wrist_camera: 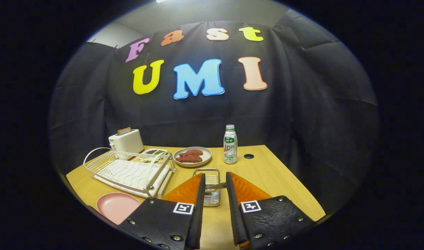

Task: Take the plate from the dish rack, then take the spoon from the basket and place it into the plate.

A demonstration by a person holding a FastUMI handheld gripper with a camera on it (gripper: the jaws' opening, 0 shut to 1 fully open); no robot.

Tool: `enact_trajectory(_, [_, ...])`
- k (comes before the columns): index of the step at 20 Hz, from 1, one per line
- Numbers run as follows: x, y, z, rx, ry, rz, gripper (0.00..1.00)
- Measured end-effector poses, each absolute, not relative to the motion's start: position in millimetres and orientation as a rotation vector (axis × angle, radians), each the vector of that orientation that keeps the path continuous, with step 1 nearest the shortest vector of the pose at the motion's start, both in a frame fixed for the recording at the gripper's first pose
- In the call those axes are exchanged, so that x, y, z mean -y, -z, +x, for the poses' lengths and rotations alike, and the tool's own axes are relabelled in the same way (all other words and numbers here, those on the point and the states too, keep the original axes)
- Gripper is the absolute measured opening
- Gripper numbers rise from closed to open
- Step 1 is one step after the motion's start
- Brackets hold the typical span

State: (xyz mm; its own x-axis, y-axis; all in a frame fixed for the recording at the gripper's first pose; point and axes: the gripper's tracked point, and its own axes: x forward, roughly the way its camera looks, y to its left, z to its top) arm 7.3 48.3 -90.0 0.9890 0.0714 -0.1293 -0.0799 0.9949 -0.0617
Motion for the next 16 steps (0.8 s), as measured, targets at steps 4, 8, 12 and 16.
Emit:
enact_trajectory(4, [-49.2,108.9,35.4,-0.12,-0.12,-0.052,0.35])
enact_trajectory(8, [-48.7,129.3,63.1,-0.122,-0.132,-0.049,0.35])
enact_trajectory(12, [-51.2,142.3,78.5,-0.123,-0.144,0.004,0.35])
enact_trajectory(16, [-67.2,135.9,72.9,-0.137,-0.208,0.004,0.19])
